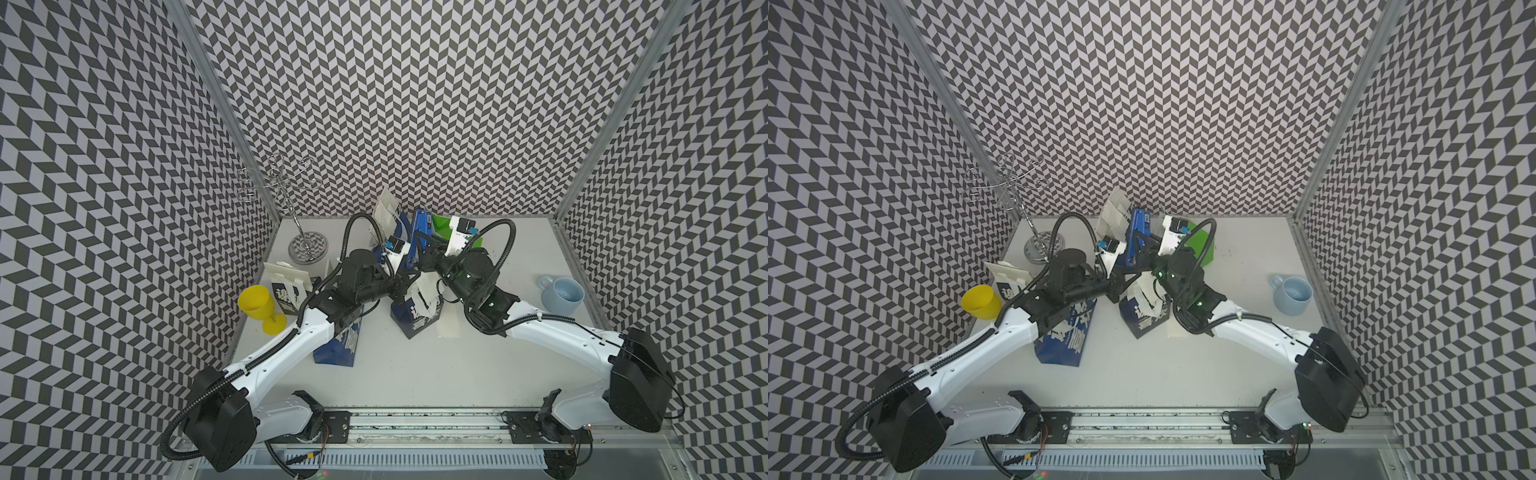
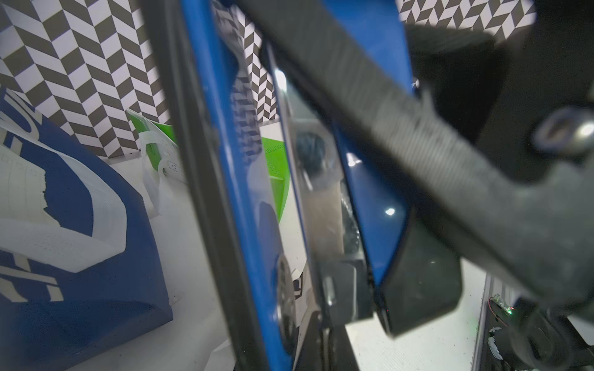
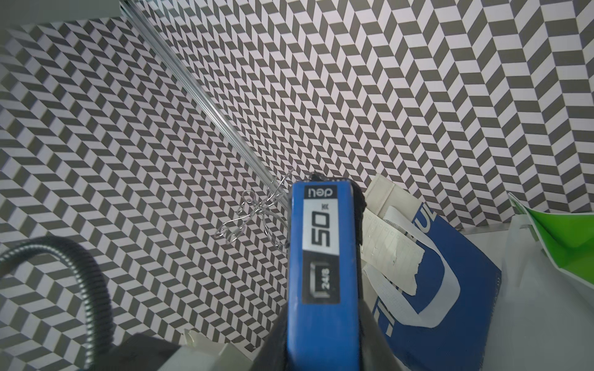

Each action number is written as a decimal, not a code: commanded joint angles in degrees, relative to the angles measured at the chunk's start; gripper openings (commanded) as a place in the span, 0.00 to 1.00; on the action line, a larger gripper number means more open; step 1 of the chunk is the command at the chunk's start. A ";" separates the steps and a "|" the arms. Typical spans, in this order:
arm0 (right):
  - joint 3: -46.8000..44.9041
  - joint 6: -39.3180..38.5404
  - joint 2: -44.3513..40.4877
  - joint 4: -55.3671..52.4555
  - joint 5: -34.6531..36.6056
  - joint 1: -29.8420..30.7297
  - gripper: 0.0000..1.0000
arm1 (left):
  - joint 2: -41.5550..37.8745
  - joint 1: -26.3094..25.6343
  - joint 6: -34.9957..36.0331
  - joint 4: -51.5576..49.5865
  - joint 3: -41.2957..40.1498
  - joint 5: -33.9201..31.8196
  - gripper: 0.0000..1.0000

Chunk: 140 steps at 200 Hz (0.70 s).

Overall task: Staple the receipts to the bags
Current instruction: Place the stapler in the takeout bag.

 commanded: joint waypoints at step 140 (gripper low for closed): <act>-4.10 -13.55 -5.41 6.35 10.19 2.79 0.00 | -0.21 0.00 0.55 -0.40 1.74 -4.12 0.00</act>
